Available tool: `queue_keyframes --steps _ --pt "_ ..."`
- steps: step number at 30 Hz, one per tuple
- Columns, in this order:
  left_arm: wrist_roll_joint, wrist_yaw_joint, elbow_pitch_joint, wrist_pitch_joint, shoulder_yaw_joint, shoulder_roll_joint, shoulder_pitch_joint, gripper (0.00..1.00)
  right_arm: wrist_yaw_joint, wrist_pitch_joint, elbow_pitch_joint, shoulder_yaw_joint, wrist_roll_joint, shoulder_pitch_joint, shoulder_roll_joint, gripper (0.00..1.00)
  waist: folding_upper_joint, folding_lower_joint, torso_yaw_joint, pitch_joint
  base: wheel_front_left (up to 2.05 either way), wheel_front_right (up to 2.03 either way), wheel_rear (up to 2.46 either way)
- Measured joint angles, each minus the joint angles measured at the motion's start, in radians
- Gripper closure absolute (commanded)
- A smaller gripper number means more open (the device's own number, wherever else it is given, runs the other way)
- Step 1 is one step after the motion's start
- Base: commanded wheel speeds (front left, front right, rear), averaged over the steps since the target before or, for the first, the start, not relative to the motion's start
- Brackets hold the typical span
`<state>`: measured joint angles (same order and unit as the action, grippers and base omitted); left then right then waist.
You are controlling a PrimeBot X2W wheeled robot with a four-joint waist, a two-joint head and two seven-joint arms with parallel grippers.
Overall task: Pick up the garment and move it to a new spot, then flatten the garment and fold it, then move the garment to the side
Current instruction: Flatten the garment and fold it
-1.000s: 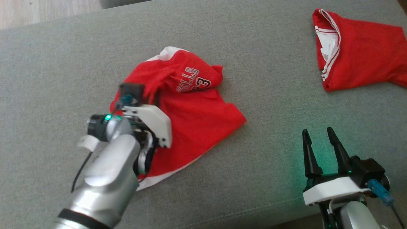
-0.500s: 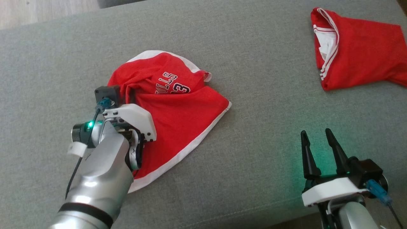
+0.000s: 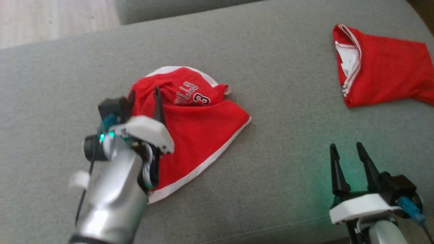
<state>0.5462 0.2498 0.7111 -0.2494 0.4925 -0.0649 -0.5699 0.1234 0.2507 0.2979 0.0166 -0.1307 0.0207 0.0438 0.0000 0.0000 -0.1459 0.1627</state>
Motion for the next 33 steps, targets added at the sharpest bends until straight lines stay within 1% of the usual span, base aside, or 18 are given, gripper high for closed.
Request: queue_keyframes --steps 3,4,7,11,14,15,20,24,28,33 --pt "-0.046 0.007 -0.153 0.0 -0.033 0.0 0.116 0.0 0.0 0.0 -0.016 -0.027 0.013 -0.026 0.0 0.0 0.0 0.0 0.024 -0.022 0.0 0.0 0.0" --pt "-0.087 0.006 -0.276 0.0 -0.056 -0.001 0.247 0.0 0.0 0.0 -0.034 -0.046 0.03 -0.051 0.0 0.0 0.0 0.0 0.053 -0.042 0.0 0.0 0.0" --pt "-0.126 0.007 -0.373 0.0 -0.081 -0.004 0.363 0.0 0.0 0.0 -0.046 -0.063 0.044 -0.057 0.0 0.0 0.0 0.0 0.084 -0.063 0.0 0.0 0.0" --pt "-0.172 0.005 -0.48 0.0 -0.124 -0.012 0.474 0.0 0.0 0.0 -0.057 -0.083 0.054 -0.064 0.0 0.0 0.0 0.0 0.127 -0.09 0.0 0.0 0.0" --pt "-0.198 -0.013 -0.52 0.0 -0.155 -0.018 0.545 0.0 0.0 0.0 -0.058 -0.089 0.062 -0.087 0.0 0.0 0.0 0.0 0.16 -0.11 0.0 0.0 0.0" --pt "-0.198 -0.013 -0.52 0.0 -0.155 -0.018 0.545 0.0 0.0 0.0 -0.058 -0.089 0.062 -0.087 0.0 0.0 0.0 0.0 0.16 -0.11 0.0 0.0 0.0" --pt "-0.256 -0.054 -0.554 0.0 -0.188 -0.028 0.635 0.0 0.0 0.0 -0.057 -0.086 0.062 -0.102 0.0 0.0 0.0 0.0 0.212 -0.138 0.0 0.0 0.0" --pt "-0.288 -0.092 -0.582 0.0 -0.22 -0.03 0.68 0.0 0.0 0.0 -0.051 -0.076 0.059 -0.106 -0.001 0.0 0.0 0.0 0.241 -0.159 0.0 0.0 0.0" --pt "-0.315 -0.124 -0.589 0.0 -0.248 -0.028 0.719 0.0 0.0 0.0 -0.043 -0.063 0.045 -0.116 -0.001 0.0 0.0 0.0 0.251 -0.169 0.0 0.0 0.0" --pt "-0.338 -0.155 -0.599 0.0 -0.275 -0.019 0.73 0.0 0.0 0.0 -0.033 -0.051 0.042 -0.116 -0.001 0.0 0.0 0.0 0.246 -0.172 0.0 0.0 0.0"
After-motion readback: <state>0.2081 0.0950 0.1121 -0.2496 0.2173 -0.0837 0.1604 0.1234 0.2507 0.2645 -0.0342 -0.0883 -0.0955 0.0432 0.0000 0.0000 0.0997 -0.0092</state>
